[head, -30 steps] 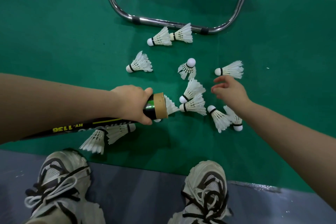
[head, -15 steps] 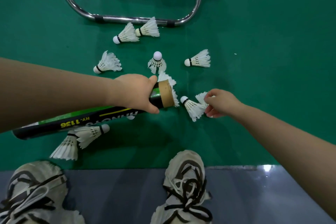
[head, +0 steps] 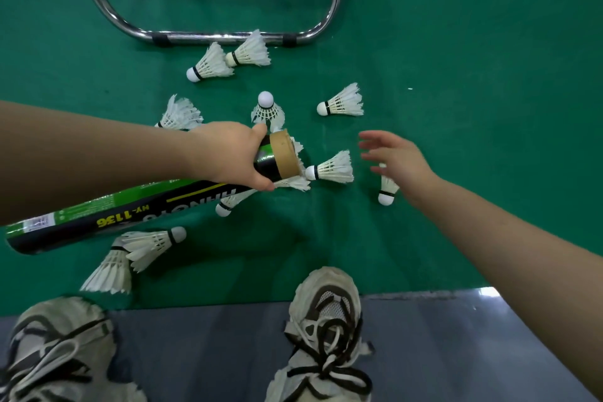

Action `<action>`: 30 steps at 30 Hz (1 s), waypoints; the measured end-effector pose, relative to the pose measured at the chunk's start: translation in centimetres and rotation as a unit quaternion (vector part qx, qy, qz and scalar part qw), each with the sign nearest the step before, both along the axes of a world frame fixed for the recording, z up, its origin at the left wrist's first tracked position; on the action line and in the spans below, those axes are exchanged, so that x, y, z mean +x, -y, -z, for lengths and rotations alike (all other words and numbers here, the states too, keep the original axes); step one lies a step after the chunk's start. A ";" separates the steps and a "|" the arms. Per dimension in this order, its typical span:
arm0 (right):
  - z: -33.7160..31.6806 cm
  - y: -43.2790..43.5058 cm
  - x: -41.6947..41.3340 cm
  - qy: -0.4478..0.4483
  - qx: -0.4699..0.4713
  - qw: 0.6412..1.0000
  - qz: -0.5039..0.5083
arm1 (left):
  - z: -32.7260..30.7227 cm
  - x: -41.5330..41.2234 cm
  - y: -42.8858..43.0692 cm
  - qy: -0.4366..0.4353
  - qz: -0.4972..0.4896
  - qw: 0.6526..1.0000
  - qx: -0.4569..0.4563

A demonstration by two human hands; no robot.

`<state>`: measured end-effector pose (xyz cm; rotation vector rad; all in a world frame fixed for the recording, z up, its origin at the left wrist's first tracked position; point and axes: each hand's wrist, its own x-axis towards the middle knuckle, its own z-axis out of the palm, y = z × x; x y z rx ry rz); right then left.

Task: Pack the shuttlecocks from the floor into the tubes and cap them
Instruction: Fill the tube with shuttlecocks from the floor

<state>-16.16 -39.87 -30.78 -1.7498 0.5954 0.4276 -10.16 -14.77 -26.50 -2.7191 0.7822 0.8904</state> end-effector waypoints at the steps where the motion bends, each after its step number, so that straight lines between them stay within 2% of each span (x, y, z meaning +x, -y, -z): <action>1: 0.2 0.5 0.1 0.021 -0.096 0.995 0.006 | 0.0 0.1 -0.2 -0.001 -0.004 1.000 0.001; 4: 1.5 2.4 0.2 0.024 -0.320 0.946 -0.034 | -0.2 0.1 -0.6 -0.001 -0.007 1.000 0.006; 5: 2.0 3.0 0.1 0.001 -0.368 0.927 -0.072 | -0.2 0.1 -0.7 0.001 -0.006 1.000 0.007; 7: 2.9 3.6 -0.1 -0.070 -0.400 0.903 -0.142 | -0.2 0.0 -1.1 0.003 -0.004 1.000 0.007; 9: 3.7 3.6 -0.2 -0.115 -0.384 0.899 -0.179 | -0.1 0.0 -1.7 0.002 -0.005 1.000 0.005; 15: 3.3 2.4 0.9 -0.079 -0.388 0.896 -0.199 | -0.1 0.0 -3.9 -0.006 -0.026 1.000 -0.003; 21: 0.0 -1.2 4.5 -0.035 -0.297 0.937 -0.183 | -0.5 0.2 -6.0 -0.001 -0.050 0.998 -0.022; 27: -1.8 -5.7 7.2 0.070 -0.167 0.979 -0.091 | -1.1 0.2 -8.1 -0.002 -0.080 0.996 -0.041; 30: -2.2 -7.2 7.6 0.093 -0.186 0.977 -0.047 | -1.4 0.3 -9.6 0.002 -0.096 0.994 -0.047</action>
